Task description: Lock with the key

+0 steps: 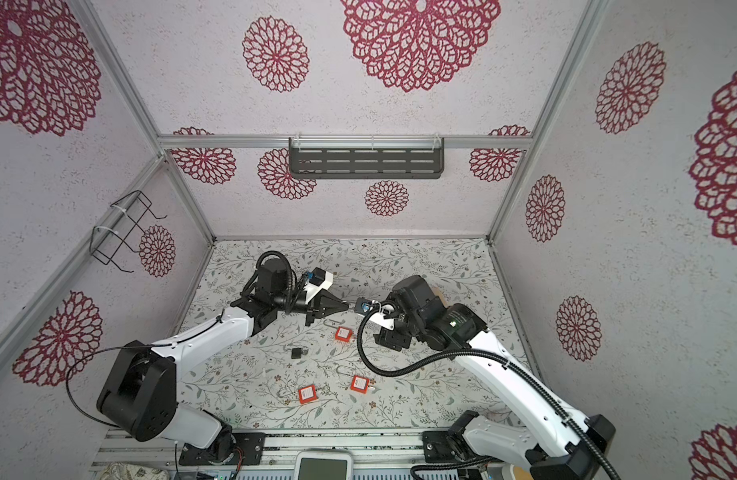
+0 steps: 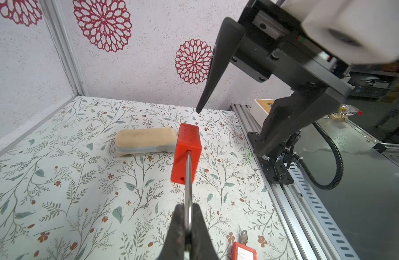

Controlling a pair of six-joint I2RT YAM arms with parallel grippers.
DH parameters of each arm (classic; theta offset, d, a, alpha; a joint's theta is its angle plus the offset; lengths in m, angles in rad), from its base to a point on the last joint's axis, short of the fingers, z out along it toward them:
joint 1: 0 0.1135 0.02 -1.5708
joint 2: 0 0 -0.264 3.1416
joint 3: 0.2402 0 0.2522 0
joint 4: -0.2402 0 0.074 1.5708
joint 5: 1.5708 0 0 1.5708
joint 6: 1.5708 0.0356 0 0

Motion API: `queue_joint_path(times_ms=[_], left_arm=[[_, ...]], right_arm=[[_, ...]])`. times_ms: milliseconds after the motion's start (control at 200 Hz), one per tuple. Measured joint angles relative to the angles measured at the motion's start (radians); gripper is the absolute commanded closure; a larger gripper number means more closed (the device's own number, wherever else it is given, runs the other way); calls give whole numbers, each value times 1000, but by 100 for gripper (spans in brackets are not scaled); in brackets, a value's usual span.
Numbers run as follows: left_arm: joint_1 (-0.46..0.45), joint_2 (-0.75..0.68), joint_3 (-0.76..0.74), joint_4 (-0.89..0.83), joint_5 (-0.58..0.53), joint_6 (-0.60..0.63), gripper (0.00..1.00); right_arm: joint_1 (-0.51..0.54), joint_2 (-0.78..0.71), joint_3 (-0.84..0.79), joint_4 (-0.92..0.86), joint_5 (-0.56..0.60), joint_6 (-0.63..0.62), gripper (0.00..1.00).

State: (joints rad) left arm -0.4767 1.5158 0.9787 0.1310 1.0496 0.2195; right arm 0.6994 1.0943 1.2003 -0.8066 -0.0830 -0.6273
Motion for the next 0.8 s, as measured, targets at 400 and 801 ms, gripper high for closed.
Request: queue_joint_path(times_ms=[400,801], left_arm=[[0,-21,0,1,49,14,100],[-4,-22,0,-2,84,36,100]], right_arm=[[-146,80,20,2,-208,0,42],[-147,139,21,32,-309,-11,52]])
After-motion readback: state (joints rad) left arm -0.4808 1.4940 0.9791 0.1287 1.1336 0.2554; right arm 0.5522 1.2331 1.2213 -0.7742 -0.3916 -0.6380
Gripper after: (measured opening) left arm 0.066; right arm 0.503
